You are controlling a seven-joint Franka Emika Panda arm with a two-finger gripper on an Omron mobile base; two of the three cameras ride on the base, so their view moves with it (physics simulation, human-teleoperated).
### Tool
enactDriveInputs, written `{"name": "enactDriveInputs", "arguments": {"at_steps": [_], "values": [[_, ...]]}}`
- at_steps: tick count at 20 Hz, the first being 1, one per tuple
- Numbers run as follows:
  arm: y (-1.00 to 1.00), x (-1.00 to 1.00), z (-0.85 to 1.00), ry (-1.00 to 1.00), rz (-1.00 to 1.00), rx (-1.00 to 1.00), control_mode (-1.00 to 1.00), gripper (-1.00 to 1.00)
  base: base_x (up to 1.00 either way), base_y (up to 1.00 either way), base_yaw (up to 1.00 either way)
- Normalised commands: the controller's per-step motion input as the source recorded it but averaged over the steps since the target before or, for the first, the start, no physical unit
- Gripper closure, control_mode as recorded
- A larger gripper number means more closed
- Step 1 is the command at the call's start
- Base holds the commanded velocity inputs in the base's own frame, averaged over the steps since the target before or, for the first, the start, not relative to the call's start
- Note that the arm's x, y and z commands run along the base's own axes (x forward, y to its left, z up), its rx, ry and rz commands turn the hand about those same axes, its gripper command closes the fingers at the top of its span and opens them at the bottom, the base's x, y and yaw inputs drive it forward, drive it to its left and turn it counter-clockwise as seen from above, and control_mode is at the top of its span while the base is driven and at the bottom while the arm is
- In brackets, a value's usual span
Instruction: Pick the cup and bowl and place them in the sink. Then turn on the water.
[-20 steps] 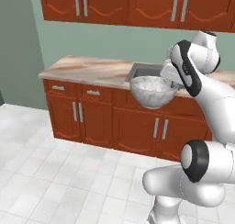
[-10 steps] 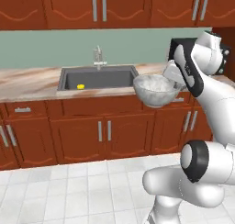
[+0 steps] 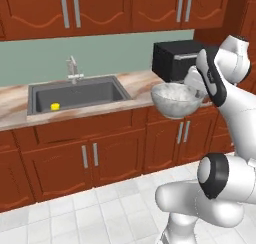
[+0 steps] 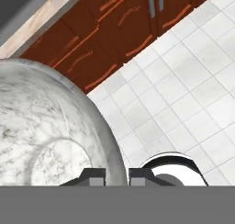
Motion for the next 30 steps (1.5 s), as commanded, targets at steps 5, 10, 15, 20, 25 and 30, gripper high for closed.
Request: {"name": "enactDriveInputs", "arguments": {"at_steps": [5, 10, 15, 20, 25, 30], "values": [[0.00, 0.00, 0.00, 0.00, 0.00, 0.00, 1.00, 1.00, 0.65, 0.25, -0.15], [0.00, 0.00, 0.00, 0.00, 0.00, 0.00, 1.00, 1.00, 0.64, 0.47, -0.10], [0.00, 0.00, 0.00, 0.00, 0.00, 0.00, 1.00, 1.00, 0.69, 0.35, -0.07], [0.00, 0.00, 0.00, 0.00, 0.00, 0.00, 1.00, 1.00, 0.59, 0.04, 0.00], [0.00, 0.00, 0.00, 0.00, 0.00, 0.00, 1.00, 1.00, 0.55, -0.02, 0.30], [0.00, 0.00, 0.00, 0.00, 0.00, 0.00, 1.00, 1.00, 0.57, -0.20, 0.34]]}}
